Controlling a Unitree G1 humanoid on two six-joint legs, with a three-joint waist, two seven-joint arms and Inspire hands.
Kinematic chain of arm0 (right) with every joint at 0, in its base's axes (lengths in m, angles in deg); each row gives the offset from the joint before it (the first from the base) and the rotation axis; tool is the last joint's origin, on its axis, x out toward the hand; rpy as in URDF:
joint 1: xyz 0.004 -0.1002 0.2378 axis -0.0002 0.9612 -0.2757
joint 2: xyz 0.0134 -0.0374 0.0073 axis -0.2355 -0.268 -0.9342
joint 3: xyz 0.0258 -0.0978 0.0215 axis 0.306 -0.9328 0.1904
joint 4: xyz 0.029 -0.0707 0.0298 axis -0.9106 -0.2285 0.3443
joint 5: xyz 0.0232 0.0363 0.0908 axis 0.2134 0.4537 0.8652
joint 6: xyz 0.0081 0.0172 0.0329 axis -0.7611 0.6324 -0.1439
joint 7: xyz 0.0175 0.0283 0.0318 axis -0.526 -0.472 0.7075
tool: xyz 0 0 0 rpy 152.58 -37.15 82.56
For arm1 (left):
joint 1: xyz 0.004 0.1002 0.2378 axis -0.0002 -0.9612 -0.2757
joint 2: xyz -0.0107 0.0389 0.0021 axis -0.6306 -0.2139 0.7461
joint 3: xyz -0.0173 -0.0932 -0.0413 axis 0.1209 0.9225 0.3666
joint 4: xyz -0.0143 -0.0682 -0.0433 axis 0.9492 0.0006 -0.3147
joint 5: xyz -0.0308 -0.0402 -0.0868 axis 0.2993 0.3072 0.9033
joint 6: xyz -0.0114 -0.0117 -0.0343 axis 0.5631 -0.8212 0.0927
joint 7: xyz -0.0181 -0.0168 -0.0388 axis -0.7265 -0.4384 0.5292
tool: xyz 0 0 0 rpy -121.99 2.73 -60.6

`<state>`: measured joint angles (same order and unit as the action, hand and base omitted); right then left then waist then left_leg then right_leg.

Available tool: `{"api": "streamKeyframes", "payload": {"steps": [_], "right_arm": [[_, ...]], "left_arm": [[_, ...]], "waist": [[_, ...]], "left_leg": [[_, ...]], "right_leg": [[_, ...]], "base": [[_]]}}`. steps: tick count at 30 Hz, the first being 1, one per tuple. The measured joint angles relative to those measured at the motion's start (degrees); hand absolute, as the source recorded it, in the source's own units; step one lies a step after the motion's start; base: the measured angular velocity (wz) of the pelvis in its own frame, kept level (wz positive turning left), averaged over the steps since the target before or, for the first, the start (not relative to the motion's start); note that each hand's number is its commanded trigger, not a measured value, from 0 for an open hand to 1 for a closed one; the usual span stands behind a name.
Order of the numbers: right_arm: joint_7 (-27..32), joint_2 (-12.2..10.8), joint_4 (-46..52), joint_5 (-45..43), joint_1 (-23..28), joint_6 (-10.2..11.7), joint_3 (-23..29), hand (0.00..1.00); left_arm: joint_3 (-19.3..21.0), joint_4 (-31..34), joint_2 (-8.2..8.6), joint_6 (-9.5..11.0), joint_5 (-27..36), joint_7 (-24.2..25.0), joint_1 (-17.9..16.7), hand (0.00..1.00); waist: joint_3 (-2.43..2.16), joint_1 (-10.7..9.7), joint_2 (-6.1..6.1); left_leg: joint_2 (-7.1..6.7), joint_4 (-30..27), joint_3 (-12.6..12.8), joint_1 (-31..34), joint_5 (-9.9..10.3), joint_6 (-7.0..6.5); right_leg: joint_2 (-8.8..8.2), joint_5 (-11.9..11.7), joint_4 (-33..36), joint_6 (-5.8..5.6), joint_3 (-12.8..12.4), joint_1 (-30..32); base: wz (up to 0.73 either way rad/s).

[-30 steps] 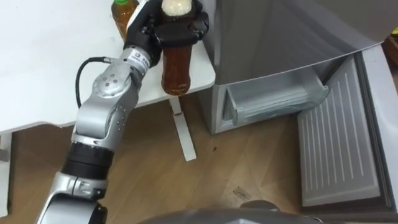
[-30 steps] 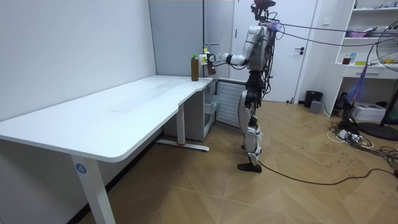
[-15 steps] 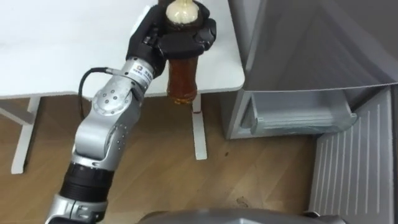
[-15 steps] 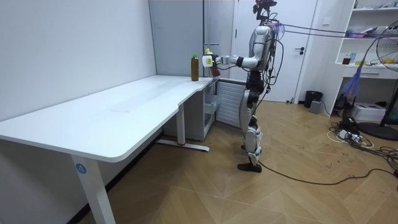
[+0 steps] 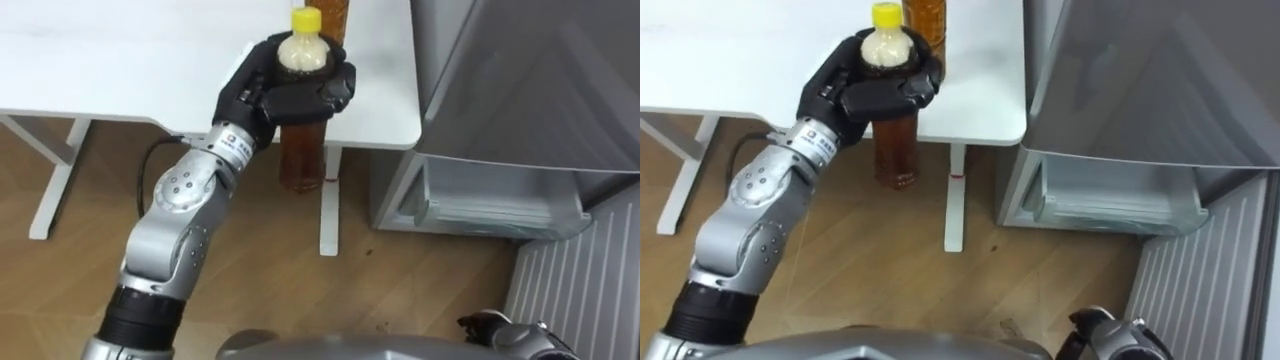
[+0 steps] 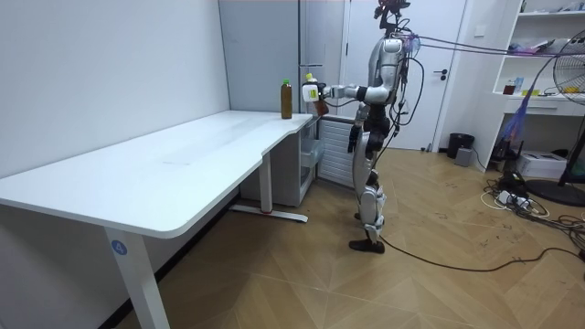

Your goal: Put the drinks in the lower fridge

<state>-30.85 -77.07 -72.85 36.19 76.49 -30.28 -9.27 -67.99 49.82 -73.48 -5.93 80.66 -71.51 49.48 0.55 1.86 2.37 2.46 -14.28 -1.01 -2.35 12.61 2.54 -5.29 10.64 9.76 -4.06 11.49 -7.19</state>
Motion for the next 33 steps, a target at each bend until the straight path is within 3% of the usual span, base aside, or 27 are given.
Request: {"api": "streamKeyframes", "payload": {"steps": [6, 11, 13, 14, 18, 20, 33], "right_arm": [[-2.46, 0.75, 7.50, -1.93, 0.22, 0.03, -3.17, 0.00], [-6.11, 2.91, 17.30, -2.31, 1.83, -0.02, -4.63, 0.00], [-7.67, 2.21, 23.23, 0.41, 1.83, 0.93, -3.66, 0.00], [-7.97, 1.46, 25.43, 2.05, 1.72, 2.45, -3.28, 0.00], [-11.93, -2.79, 29.02, 6.46, 1.95, 5.12, -3.46, 0.00], [-13.77, -3.00, 29.62, 7.97, 2.31, 5.54, -3.91, 0.00], [-24.90, -3.44, 39.73, 11.93, 3.93, 5.35, -4.88, 0.00]], "left_arm": [[-1.72, -0.11, 0.00, 0.01, -0.24, 1.60, -3.28, 1.00], [-2.97, -0.21, -0.11, 0.80, -0.20, 1.39, -3.39, 1.00], [-3.16, -0.22, -0.12, 1.44, -0.31, 1.35, -3.46, 1.00], [-3.50, -0.21, -0.12, 1.77, -0.30, 1.36, -3.50, 1.00], [-3.95, -0.19, -1.06, 2.70, -0.34, 1.45, -3.55, 1.00], [-3.70, -0.20, -1.75, 2.81, -0.35, 1.49, -3.69, 1.00], [-4.41, -2.55, -1.42, 3.50, -1.59, 5.27, -5.62, 1.00]], "waist": [[0.03, 0.16, -0.06], [0.14, 0.18, -0.18], [0.15, -0.04, -0.16], [0.20, -0.06, -0.07], [0.30, 0.26, 0.07], [0.29, 0.36, 0.07], [0.41, -0.36, -0.61]], "left_leg": [[-0.01, -0.45, 0.06, 0.43, 0.00, 0.00], [-0.01, -0.60, 0.14, 0.66, 0.00, 0.00], [0.01, -0.59, 0.19, 0.52, 0.00, 0.00], [0.01, -0.57, 0.17, 0.17, 0.00, 0.00], [0.00, -0.55, 0.18, 0.17, 0.03, 0.01], [0.01, -0.63, 0.14, 0.58, 0.04, 0.01], [0.10, -0.96, 0.28, 0.12, 0.04, 0.01]], "right_leg": [[-0.01, 0.00, 0.03, 0.01, 0.10, 0.33], [-0.01, 0.00, 0.17, 0.01, 0.14, 0.52], [-0.01, 0.00, 0.28, 0.02, -0.08, 0.57], [-0.01, 0.00, 0.28, 0.02, -0.02, 0.22], [-0.02, 0.00, 0.27, 0.02, 0.30, -0.09], [-0.03, -0.01, 0.57, 0.02, 0.39, 0.35], [-0.07, -0.01, 1.26, 0.03, 0.10, 0.13]], "base": [[0.00], [0.01], [-0.08], [0.00], [0.06], [0.03], [-0.01]]}}
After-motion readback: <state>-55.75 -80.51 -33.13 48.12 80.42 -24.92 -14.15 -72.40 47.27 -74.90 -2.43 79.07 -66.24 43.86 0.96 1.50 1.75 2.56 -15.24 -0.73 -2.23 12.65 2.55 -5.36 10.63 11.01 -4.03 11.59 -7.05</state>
